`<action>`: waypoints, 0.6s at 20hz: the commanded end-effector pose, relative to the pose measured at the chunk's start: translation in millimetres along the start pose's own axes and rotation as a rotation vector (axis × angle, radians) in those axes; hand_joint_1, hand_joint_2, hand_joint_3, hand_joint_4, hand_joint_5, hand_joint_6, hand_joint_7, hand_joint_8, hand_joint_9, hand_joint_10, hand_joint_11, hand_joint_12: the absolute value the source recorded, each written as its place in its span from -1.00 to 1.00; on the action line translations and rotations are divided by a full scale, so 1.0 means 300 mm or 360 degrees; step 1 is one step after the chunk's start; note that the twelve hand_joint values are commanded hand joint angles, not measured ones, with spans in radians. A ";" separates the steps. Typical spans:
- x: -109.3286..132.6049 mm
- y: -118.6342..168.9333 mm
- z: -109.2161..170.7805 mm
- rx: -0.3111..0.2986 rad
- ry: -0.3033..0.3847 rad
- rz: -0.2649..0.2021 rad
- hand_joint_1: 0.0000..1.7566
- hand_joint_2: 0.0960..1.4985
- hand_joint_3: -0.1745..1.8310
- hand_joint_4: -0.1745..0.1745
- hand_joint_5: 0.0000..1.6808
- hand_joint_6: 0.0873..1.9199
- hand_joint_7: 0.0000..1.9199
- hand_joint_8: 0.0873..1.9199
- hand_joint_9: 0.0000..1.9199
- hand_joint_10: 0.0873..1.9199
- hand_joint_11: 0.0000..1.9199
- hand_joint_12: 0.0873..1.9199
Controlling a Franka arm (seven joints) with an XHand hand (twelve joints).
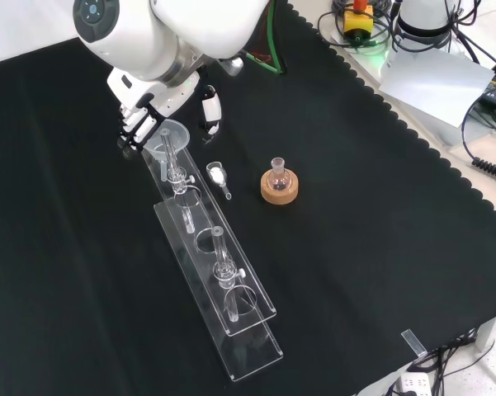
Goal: Pick up the funnel from the transparent funnel stand.
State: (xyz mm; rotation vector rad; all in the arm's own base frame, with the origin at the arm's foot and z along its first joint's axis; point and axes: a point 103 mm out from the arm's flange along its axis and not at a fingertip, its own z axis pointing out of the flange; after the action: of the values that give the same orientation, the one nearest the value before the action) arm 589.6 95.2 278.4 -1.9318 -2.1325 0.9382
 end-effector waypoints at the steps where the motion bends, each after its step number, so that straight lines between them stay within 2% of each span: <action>1: 0.000 0.001 0.004 -0.0015 -0.0022 -0.0011 -0.07 -0.38 -0.01 0.05 -0.71 -1.00 -1.00 -0.36 -0.62 -0.26 -0.54 0.49; 5: 0.013 0.008 0.008 -0.0034 -0.0066 -0.0024 -0.07 -0.38 0.00 0.05 -0.72 -1.00 -1.00 -0.36 -0.60 -0.28 -0.54 0.49; 10: 0.015 0.011 0.006 -0.0072 -0.0071 -0.0019 -0.06 -0.38 -0.01 -0.04 -0.85 -1.00 -1.00 -0.57 -0.65 -0.29 -0.55 0.48; 12: 0.016 0.011 0.003 -0.0074 -0.0085 0.0013 -0.06 -0.38 -0.01 -0.05 -0.87 -1.00 -1.00 -0.60 -0.65 -0.29 -0.55 0.48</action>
State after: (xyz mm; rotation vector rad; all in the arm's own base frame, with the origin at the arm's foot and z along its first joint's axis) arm 589.7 98.1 272.7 -1.9264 -2.1908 0.9557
